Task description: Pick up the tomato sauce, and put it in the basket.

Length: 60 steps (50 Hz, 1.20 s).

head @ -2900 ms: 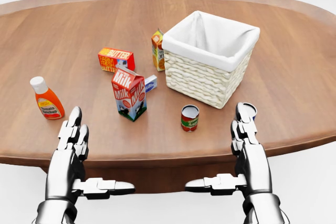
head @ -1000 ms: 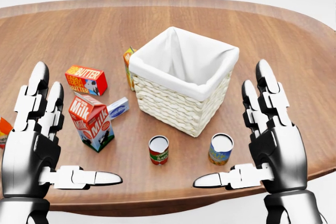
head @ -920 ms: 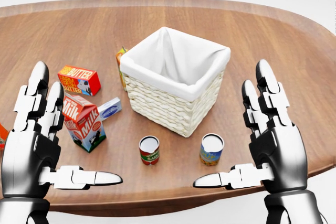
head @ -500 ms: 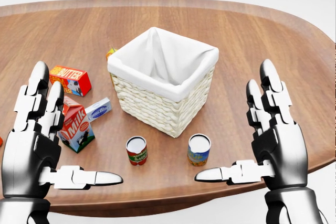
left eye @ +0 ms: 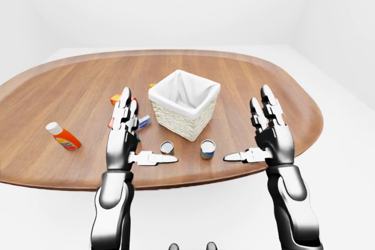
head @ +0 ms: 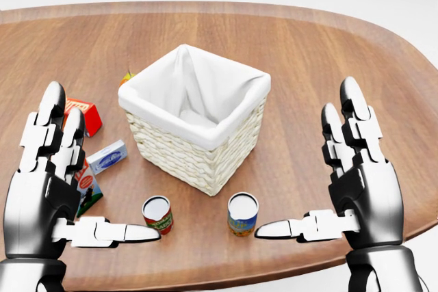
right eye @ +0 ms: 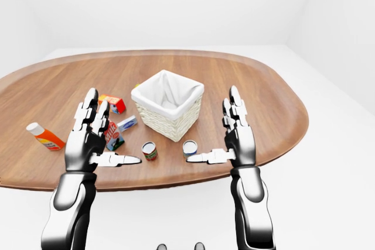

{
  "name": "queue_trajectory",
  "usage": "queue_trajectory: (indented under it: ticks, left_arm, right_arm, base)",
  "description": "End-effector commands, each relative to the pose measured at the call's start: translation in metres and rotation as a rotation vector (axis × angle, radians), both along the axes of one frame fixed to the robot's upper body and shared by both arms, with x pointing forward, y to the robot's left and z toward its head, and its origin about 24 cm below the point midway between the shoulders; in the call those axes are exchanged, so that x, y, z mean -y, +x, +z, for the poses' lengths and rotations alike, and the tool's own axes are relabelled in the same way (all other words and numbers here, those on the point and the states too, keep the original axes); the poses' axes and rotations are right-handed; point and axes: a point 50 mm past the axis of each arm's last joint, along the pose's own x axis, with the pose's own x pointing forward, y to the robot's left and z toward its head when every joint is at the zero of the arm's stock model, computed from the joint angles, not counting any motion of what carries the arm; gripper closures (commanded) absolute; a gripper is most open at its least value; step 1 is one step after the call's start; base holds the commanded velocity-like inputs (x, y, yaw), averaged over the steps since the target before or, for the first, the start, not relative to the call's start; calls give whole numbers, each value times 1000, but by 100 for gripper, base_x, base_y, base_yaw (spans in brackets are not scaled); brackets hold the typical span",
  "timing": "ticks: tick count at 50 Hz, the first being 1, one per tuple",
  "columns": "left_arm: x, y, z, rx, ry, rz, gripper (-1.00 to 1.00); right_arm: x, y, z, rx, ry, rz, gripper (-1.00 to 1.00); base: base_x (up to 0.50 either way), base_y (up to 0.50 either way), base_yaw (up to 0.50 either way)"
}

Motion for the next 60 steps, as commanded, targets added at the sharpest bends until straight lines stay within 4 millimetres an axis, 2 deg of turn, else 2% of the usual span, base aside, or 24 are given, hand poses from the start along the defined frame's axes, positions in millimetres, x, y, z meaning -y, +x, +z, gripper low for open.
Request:
queue_trajectory:
  ticks: [1, 7, 20, 28, 30, 60]
  left_arm:
    - [0, 1, 1, 4, 2, 0, -100]
    - [0, 0, 1, 4, 2, 0, -100]
    - [-1, 0, 3, 12, 2, 2, -100]
    - [-1, -1, 4, 16, 2, 2, -100]
    - [-1, -1, 4, 18, 2, 2, -100]
    - [-3, -1, 8, 32, 50, 14, -100]
  right_arm:
    - [-1, -1, 1, 4, 7, 15, -100]
    - [-1, 0, -1, -2, 3, 3, -100]
    - [0, -3, 4, 21, 31, 22, -100]
    - [0, 2, -1, -5, -13, -22, -100]
    - [0, 4, -6, -28, -12, -23, -100]
    - [0, 3, -4, -18, -8, -19, -100]
  base:
    - [50, 0, 0]
    - [48, 0, 0]
    - [0, 0, 0]
    - [47, 0, 0]
    - [0, 0, 0]
    - [0, 0, 0]
